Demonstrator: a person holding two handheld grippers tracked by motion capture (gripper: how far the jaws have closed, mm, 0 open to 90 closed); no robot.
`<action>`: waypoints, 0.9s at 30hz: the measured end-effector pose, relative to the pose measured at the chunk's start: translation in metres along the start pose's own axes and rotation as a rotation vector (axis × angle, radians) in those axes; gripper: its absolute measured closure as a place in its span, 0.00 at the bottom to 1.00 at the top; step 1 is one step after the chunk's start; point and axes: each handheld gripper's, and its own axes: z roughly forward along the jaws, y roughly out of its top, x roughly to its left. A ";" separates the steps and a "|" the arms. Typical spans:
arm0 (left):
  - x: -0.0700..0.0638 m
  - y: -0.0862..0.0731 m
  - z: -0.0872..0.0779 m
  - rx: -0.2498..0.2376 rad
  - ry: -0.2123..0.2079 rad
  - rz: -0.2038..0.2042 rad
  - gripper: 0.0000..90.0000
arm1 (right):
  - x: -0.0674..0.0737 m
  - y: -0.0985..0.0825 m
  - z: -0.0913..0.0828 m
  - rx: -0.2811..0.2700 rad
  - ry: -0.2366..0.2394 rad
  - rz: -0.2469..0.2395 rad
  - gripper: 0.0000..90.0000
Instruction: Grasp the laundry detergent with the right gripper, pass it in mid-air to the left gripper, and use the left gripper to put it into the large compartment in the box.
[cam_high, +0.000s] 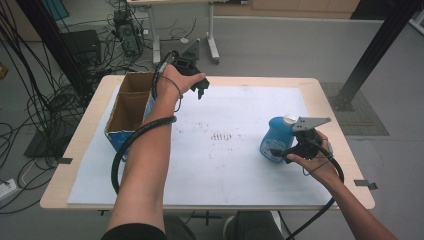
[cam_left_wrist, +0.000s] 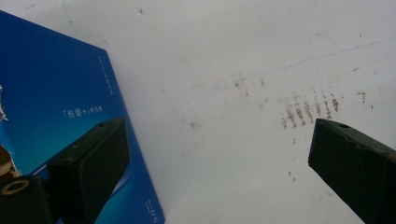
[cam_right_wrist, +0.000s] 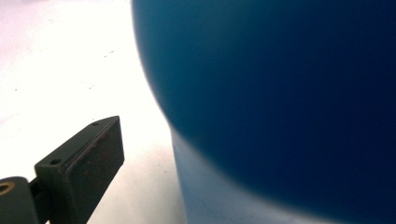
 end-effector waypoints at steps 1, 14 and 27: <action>0.000 0.000 0.000 0.000 0.000 0.002 0.07 | 0.000 0.000 0.000 -0.001 0.000 -0.002 0.03; 0.000 -0.001 0.000 -0.001 -0.001 -0.001 0.07 | 0.000 0.000 0.001 -0.008 -0.001 -0.003 0.03; 0.002 -0.001 0.000 -0.002 -0.001 0.001 0.07 | 0.000 -0.001 0.003 -0.007 0.001 -0.002 0.05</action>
